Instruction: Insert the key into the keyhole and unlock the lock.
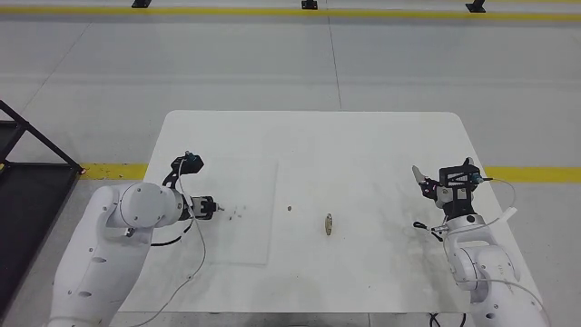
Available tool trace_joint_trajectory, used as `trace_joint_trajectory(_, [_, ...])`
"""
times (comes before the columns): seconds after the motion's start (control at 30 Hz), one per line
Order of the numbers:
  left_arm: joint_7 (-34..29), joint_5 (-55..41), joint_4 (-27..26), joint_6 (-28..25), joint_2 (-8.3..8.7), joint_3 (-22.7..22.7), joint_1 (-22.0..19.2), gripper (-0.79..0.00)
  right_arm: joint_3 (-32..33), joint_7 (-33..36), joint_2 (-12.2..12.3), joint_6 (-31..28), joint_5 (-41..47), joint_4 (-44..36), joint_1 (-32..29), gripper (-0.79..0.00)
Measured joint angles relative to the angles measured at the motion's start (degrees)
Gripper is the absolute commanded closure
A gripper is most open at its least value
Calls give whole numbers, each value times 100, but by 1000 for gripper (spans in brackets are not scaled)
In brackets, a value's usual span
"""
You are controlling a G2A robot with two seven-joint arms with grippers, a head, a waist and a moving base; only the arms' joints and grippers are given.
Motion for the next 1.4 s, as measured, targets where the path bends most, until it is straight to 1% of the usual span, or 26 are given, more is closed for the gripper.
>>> trace_joint_trajectory(0.07, [2,-22,32,-9,7,15,-21,-135,0,0,0,0,0,0,0,-785])
trace_joint_trajectory(0.17, [9,-57,70,-26,17,35,-48,-105,0,0,0,0,0,0,0,-785])
trace_joint_trajectory(0.27, [20,-69,107,-29,28,60,-72,-111,0,0,0,0,0,0,0,-785])
trace_joint_trajectory(0.37, [35,-86,133,-21,37,85,-93,-95,0,0,0,0,0,0,0,-785])
trace_joint_trajectory(0.63, [63,-123,214,5,62,142,-152,-123,0,0,0,0,0,0,0,-785])
trace_joint_trajectory(0.93, [99,-173,331,36,83,248,-255,-114,0,0,0,0,0,0,0,-785])
trace_joint_trajectory(1.03, [112,-177,384,46,90,293,-293,-92,0,0,0,0,0,0,0,-785])
trace_joint_trajectory(1.1, [117,-179,433,48,94,323,-324,0,0,0,0,0,0,0,0,-785])
trace_joint_trajectory(1.27, [105,-190,478,75,110,357,-369,0,0,0,0,0,0,0,0,-785])
trace_joint_trajectory(1.4, [47,-213,311,90,137,278,-333,0,0,0,0,0,0,0,0,-785])
